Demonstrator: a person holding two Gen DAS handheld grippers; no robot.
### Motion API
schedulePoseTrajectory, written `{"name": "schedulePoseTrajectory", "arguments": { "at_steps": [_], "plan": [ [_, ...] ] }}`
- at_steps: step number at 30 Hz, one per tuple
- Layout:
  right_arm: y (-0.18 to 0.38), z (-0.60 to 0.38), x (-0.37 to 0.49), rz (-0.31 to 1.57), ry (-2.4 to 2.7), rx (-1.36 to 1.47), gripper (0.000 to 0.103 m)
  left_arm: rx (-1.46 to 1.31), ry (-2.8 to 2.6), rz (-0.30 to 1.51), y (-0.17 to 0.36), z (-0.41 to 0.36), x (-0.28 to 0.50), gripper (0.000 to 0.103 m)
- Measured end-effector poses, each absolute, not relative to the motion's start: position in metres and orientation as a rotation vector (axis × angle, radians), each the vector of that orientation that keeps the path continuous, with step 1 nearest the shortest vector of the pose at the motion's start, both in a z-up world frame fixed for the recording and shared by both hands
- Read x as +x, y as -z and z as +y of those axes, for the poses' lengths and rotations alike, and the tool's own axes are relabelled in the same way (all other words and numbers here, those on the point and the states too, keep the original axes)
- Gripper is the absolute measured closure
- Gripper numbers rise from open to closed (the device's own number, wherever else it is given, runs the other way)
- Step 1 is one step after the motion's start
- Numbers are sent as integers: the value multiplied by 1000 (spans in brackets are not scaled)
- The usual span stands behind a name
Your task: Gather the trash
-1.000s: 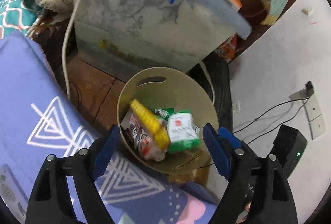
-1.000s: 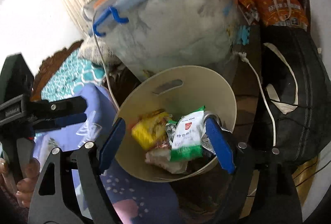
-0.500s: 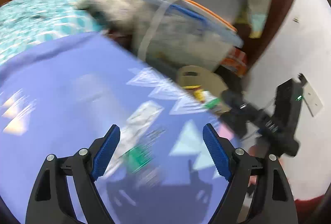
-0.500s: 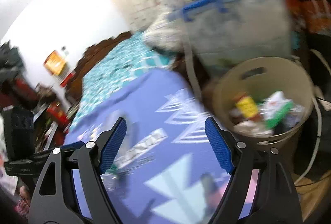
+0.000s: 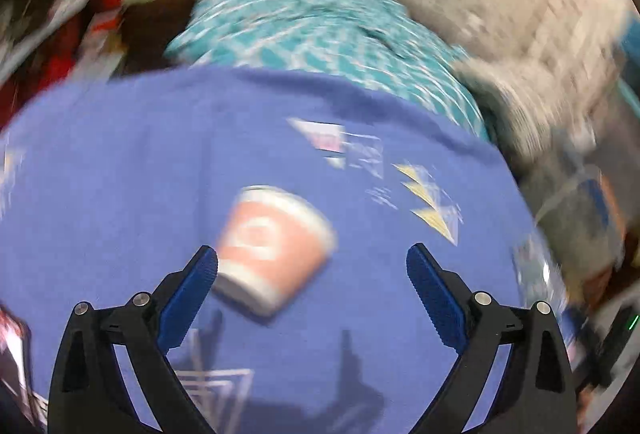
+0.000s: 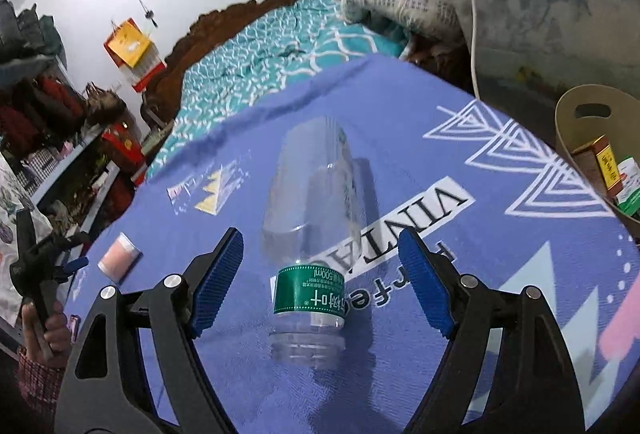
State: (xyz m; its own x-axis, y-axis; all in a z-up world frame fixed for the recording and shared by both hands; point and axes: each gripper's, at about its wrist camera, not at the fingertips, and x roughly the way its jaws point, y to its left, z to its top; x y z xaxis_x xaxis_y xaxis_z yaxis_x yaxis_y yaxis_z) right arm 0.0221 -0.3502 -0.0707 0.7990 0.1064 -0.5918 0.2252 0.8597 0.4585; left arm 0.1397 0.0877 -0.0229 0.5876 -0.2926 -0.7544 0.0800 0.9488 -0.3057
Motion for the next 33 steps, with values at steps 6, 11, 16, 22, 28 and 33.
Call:
{"name": "schedulePoseTrajectory", "arguments": {
  "at_steps": [6,11,16,22,28,33],
  "plan": [
    [86,-347,30,708,81,531,22,-257,71,918,46,112,144,11],
    [94,-327,44,775,81,457,40,-228,-8,906,61,126,144,11],
    [101,-295,58,840,32,414,59,-185,-38,864,60,125,141,11],
    [98,-225,74,864,-91,328,60,-169,-48,838,60,126,140,11],
    [96,-172,79,877,-160,199,59,-174,-38,829,62,127,141,10],
    [98,-185,84,885,-181,252,60,-174,-25,828,64,125,143,8]
  ]
}}
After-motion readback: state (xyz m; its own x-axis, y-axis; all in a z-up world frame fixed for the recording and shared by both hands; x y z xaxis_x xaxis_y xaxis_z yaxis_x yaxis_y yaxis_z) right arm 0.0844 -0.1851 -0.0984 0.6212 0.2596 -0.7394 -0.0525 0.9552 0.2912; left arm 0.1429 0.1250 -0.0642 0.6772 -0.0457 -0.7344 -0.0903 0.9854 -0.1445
